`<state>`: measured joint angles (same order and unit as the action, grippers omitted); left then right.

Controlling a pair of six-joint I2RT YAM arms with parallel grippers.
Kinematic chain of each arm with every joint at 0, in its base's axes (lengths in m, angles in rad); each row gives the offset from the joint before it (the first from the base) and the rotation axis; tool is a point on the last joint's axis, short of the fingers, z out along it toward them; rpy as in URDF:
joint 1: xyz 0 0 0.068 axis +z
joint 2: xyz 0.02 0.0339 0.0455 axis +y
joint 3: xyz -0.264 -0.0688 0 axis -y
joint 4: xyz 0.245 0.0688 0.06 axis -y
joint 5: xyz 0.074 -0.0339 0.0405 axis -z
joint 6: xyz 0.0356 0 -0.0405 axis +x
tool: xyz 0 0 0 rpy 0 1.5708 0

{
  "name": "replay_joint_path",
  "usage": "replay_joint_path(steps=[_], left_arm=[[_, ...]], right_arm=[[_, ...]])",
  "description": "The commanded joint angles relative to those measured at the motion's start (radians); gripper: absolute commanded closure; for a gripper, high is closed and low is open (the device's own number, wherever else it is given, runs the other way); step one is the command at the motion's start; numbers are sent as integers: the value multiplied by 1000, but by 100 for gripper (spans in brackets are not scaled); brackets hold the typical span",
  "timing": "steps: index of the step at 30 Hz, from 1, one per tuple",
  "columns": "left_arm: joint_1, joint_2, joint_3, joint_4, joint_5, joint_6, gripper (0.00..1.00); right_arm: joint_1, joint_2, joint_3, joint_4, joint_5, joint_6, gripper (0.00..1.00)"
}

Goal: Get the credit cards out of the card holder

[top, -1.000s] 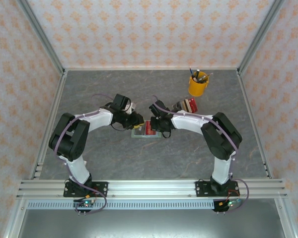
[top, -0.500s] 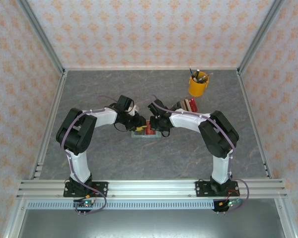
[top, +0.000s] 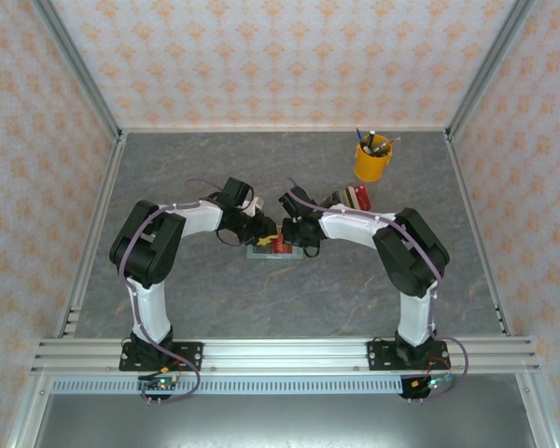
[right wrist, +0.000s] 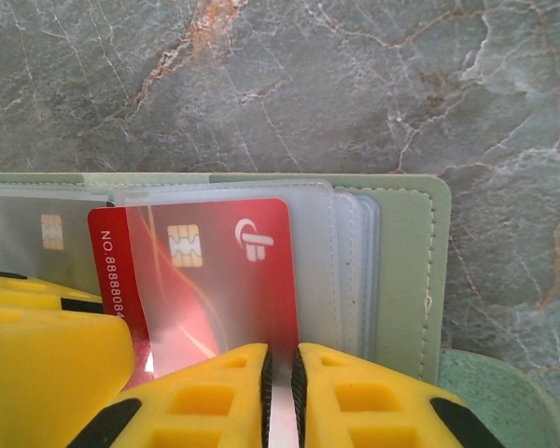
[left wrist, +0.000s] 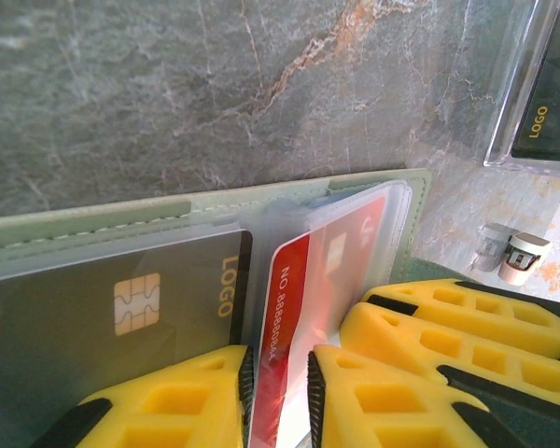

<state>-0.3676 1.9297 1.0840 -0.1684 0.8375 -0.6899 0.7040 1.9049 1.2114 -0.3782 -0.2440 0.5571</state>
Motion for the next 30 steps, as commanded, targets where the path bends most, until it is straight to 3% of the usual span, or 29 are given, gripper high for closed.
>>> replay_joint_path(steps=[1,13,20,25,30], left_arm=[[-10,20,22,1,41,1,78],[27,-52,-56,73,60,6,100],[78,-109,-79,-34,31,63,100],[114,-196,-96,-119,-18,112,100],[132,-262,-90,-187,-55,144,100]], right_arm=[[-9,39,-7,-38,18,18,82],[-14,55,-19,-39,34,53,83],[-33,21,-47,3,14,77,82],[-52,-9,-36,52,-94,37,81],[-56,-118,-62,137,-198,-11,71]])
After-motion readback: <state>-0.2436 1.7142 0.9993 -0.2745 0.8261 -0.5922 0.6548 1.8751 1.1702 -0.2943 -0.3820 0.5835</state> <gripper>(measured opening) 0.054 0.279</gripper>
